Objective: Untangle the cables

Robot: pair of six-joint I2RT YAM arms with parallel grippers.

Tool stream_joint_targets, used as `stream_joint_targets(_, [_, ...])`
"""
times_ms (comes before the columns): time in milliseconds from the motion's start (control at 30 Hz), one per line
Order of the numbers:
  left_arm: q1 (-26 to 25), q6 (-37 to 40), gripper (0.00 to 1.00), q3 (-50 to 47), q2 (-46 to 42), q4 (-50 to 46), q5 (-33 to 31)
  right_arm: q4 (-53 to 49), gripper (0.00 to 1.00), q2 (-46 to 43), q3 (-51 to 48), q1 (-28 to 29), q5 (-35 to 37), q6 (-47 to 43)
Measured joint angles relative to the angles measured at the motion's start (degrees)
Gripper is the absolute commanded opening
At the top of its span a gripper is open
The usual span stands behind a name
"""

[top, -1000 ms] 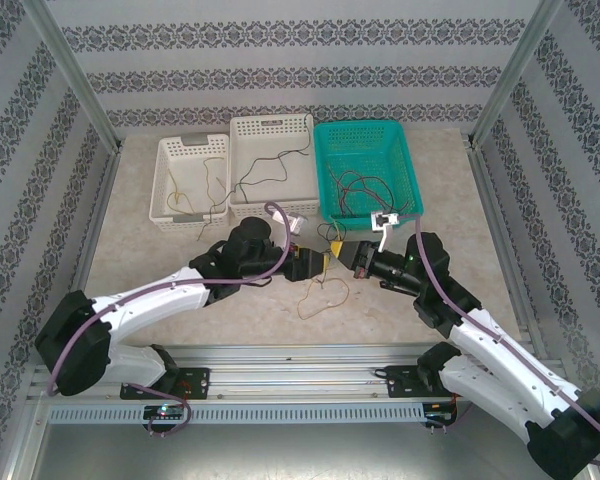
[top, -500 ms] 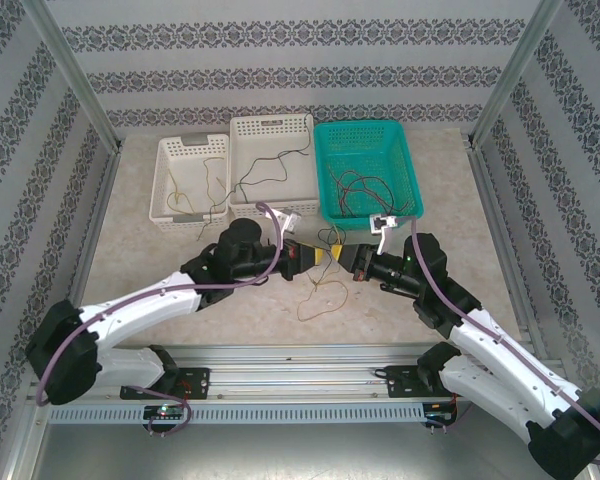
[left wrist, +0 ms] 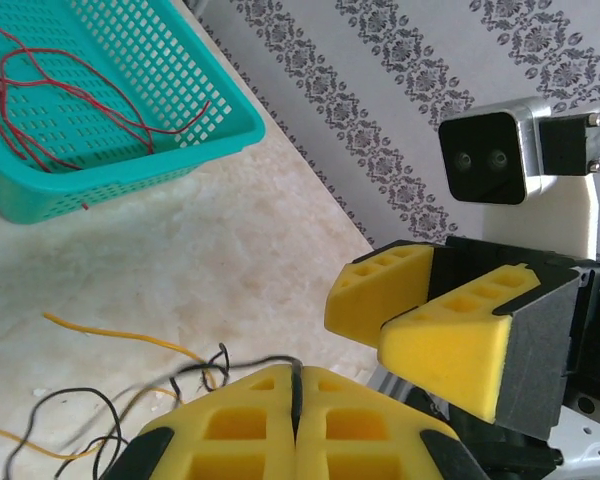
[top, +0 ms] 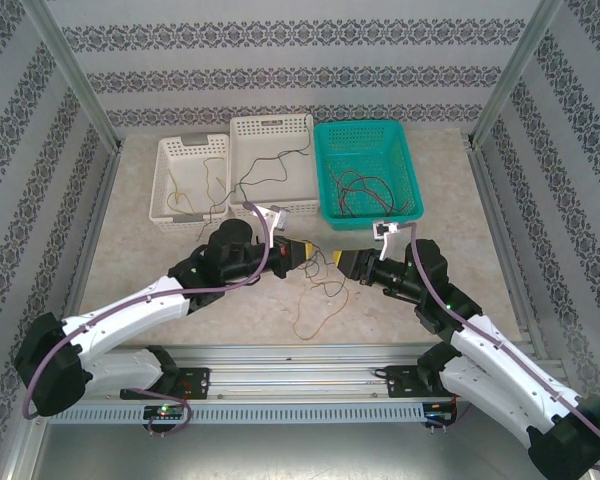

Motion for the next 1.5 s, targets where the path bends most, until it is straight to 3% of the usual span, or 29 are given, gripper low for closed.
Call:
stream_joint_targets(133, [0.17, 0.39, 0.00, 1.27, -1.84, -4.31, -1.70, -0.57, 0.53, 0.17, -1.42, 0.04, 1.29, -2.38])
stream_joint_targets(333, [0.48, 0.59, 0.00, 3.98, -3.93, -7.06, -3.17, 1.97, 0.54, 4.46, -7.02, 2.14, 2.89, -3.45])
stream_joint_targets(567, [0.59, 0.59, 0.00, 4.59, -5.22, -10.62, -4.85, 6.75, 0.53, 14.08, -7.93, 7.96, 7.06, -5.42])
stream_joint_targets(767, [0.85, 2.14, 0.00, 9.35, -6.62, -15.91, -7.13, 11.15, 0.53, 22.23, -7.89, 9.05, 9.66, -6.45])
stream_joint_targets(1100, [1.60, 15.08, 0.00, 38.36, -8.57, -30.01, -16.13, 15.17, 0.53, 27.91, -6.43, 9.16, 10.91, -7.52])
stream_joint_targets(1500, [2.32, 30.01, 0.00, 71.34, 8.09, -36.52, -19.08, 19.06, 0.52, 31.95, -6.05, 10.32, 10.67, -7.28])
